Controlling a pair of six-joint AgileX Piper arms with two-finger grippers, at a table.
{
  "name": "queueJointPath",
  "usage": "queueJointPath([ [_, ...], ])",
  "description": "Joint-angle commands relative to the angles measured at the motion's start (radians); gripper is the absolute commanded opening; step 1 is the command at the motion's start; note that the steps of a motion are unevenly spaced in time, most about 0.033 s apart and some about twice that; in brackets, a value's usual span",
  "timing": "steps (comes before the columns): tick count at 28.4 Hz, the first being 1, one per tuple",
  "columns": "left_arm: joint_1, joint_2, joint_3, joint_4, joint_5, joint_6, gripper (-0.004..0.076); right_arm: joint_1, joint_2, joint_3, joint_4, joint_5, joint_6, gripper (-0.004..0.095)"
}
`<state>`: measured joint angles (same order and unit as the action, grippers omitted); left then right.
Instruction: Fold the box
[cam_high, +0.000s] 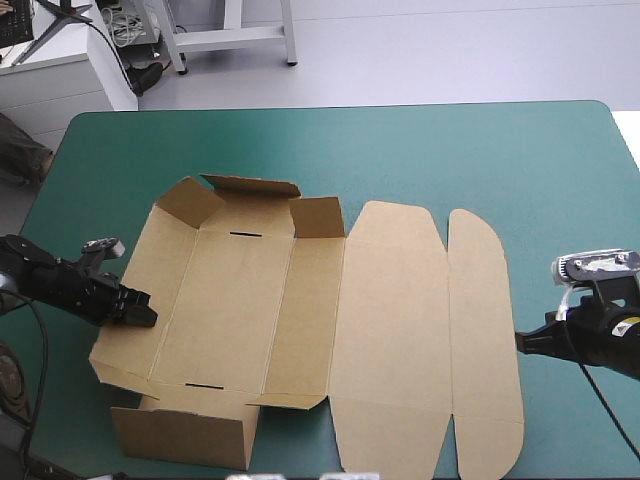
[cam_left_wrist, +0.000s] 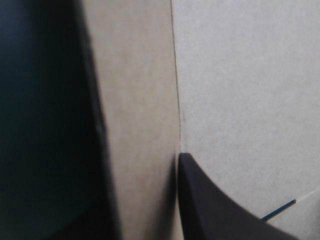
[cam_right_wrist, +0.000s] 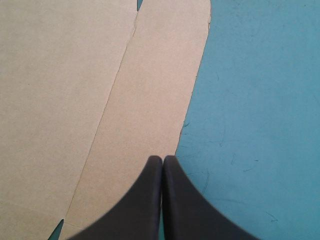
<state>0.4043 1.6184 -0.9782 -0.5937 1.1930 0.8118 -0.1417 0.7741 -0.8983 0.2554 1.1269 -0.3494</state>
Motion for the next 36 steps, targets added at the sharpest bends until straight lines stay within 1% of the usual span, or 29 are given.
queueJointPath([
  [1,-0.006,-0.032,-0.027,-0.007,0.099,-0.015,0.0000,-0.002,-0.001,-0.023,0.017,-0.043,-0.010,-0.0019],
  [4,-0.006,-0.019,-0.027,0.020,0.099,-0.015,0.0002,-0.002,-0.001,-0.023,0.019,-0.043,-0.010,-0.0019],
  [9,-0.006,0.002,-0.034,-0.048,0.099,-0.015,-0.0001,-0.002,-0.001,-0.023,0.020,-0.030,-0.010,-0.0019],
  [16,-0.078,0.006,-0.157,0.021,0.094,-0.019,-0.0010,-0.002,-0.001,-0.023,0.020,-0.024,-0.010,-0.0019],
  [20,-0.192,0.010,-0.281,0.084,0.052,-0.028,-0.0010,-0.002,-0.001,-0.023,0.020,-0.022,-0.010,-0.0019],
  [25,-0.370,0.052,-0.460,0.227,0.043,-0.073,-0.0010,-0.002,-0.001,-0.023,0.020,0.006,-0.008,-0.0019],
  [29,-0.519,0.094,-0.586,0.295,-0.009,-0.075,-0.0010,-0.002,-0.001,-0.023,0.020,0.020,-0.008,-0.0019],
  [32,-0.611,0.126,-0.663,0.310,-0.091,-0.073,-0.0010,-0.002,-0.001,-0.023,0.020,0.020,-0.004,-0.0019],
  [33,-0.670,0.145,-0.715,0.343,-0.146,-0.073,-0.0010,-0.002,-0.001,-0.023,0.020,0.022,-0.004,-0.0019],
  [36,-0.771,0.169,-0.793,0.465,-0.211,-0.076,-0.0010,-0.002,-0.001,-0.023,0.020,0.029,-0.004,-0.0019],
])
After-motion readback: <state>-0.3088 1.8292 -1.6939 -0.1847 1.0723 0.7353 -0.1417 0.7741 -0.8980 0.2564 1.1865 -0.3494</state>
